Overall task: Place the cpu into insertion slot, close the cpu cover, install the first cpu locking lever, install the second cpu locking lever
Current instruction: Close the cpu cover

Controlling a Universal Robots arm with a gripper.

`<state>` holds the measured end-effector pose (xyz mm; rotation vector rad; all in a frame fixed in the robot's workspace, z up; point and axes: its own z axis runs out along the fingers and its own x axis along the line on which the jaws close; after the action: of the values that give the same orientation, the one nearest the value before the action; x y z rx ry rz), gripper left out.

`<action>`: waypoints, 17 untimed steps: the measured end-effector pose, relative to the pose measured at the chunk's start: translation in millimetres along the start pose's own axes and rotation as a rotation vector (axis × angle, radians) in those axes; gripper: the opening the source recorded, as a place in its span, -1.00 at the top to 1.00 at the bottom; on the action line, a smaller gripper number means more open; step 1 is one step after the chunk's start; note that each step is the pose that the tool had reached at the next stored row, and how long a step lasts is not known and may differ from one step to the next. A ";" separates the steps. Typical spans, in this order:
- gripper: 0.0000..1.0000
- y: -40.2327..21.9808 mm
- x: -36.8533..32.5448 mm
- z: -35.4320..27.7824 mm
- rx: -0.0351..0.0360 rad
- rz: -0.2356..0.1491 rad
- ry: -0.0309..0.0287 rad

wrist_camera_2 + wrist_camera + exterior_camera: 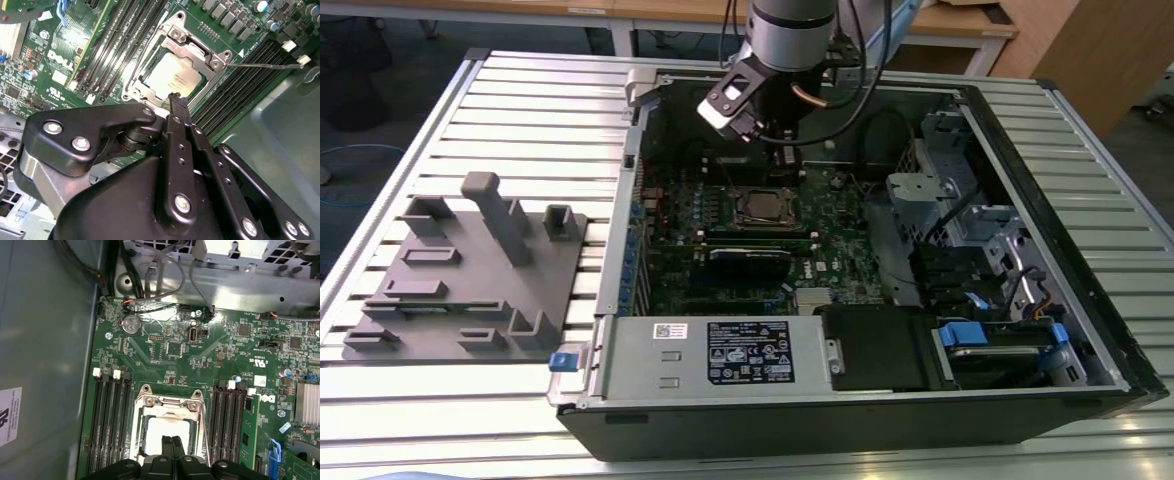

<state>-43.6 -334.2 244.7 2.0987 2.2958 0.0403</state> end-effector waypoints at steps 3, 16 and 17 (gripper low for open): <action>0.80 -0.1 0.0 0.0 0.0000 -0.016 0.0007; 0.80 -0.3 0.0 0.3 -0.0003 -0.062 0.0029; 0.80 -0.3 0.0 0.3 -0.0004 -0.062 0.0029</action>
<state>-43.9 -334.2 244.4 2.0266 2.3611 0.0422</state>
